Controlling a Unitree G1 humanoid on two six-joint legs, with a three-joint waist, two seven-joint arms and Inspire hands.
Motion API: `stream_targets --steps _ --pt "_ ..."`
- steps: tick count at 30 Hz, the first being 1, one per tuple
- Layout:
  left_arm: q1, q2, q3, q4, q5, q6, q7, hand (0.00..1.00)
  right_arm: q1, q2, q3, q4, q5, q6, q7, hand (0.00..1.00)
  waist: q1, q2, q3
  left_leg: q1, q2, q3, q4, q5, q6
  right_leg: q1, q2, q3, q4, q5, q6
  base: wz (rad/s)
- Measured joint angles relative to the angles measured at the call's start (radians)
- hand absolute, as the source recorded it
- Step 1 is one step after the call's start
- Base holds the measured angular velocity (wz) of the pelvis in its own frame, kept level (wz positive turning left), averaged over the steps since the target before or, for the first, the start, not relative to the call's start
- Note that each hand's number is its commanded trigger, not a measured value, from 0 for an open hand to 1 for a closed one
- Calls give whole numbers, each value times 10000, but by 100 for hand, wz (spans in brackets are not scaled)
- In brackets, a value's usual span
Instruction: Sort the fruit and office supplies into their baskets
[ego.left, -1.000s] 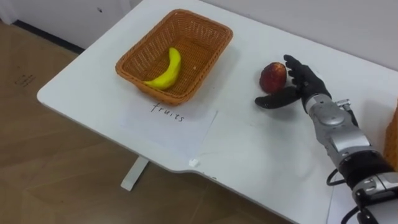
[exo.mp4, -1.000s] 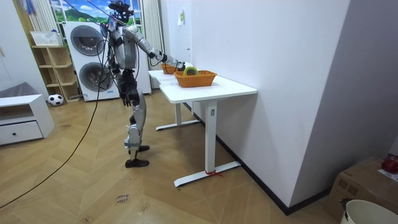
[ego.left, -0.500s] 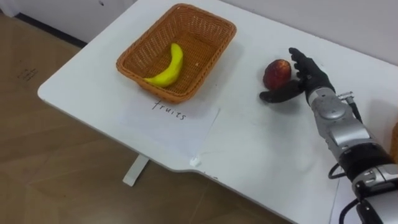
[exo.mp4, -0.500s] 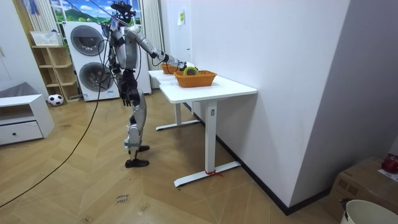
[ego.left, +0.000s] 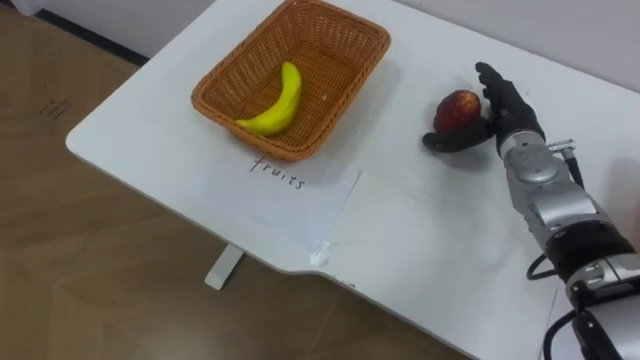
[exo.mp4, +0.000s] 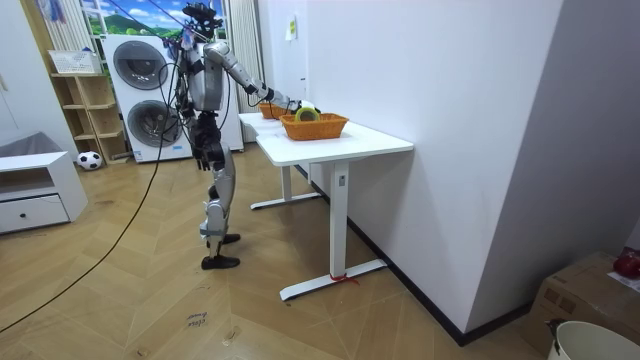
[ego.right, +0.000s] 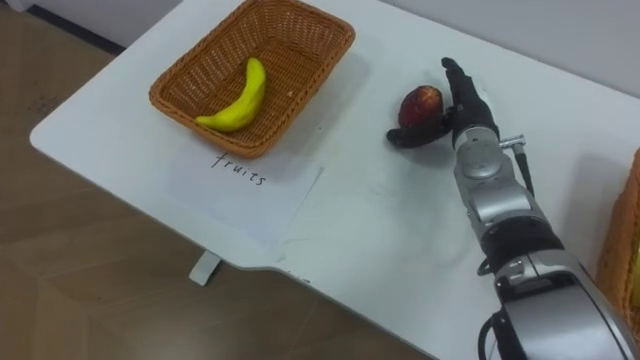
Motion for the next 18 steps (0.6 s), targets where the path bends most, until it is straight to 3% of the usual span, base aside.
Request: stream_targets --steps 8,9,10,11,15,18 --pt "-9 7 -1 41 -23 1 71 0 -2 -8 2 69 -10 -18 -71 0 14 -104 -2 -52 -1 -35 2 0 -1 -33 4 -56 0 1 -1 0" --pt "-9 7 -2 47 -23 2 71 0 -4 -14 2 100 -11 -24 -71 33 15 -120 -1 -53 -2 -39 1 0 0 -33 3 -57 0 1 -1 0" --pt "-8 8 -2 68 -23 8 71 0 -20 -27 3 181 -12 -55 -70 80 18 -146 -1 -56 -2 -44 -1 0 0 -35 3 -59 0 1 -1 0" --pt "-6 10 -11 100 -23 12 71 0 -54 -30 22 240 -20 -57 -66 100 19 -162 -2 -55 -4 -45 -1 0 0 -33 3 -57 0 2 -1 0" --pt "47 42 -11 105 -14 9 70 0 -79 -55 31 327 -468 -58 -8 100 37 -193 -3 -52 -5 -45 -1 0 0 -35 -4 -103 9 2 -1 0" --pt "48 156 -12 111 -7 6 67 0 -78 -327 37 389 -813 -88 -44 100 145 -259 5 -36 6 -26 -13 0 -1 -33 2 -85 3 2 -1 0"
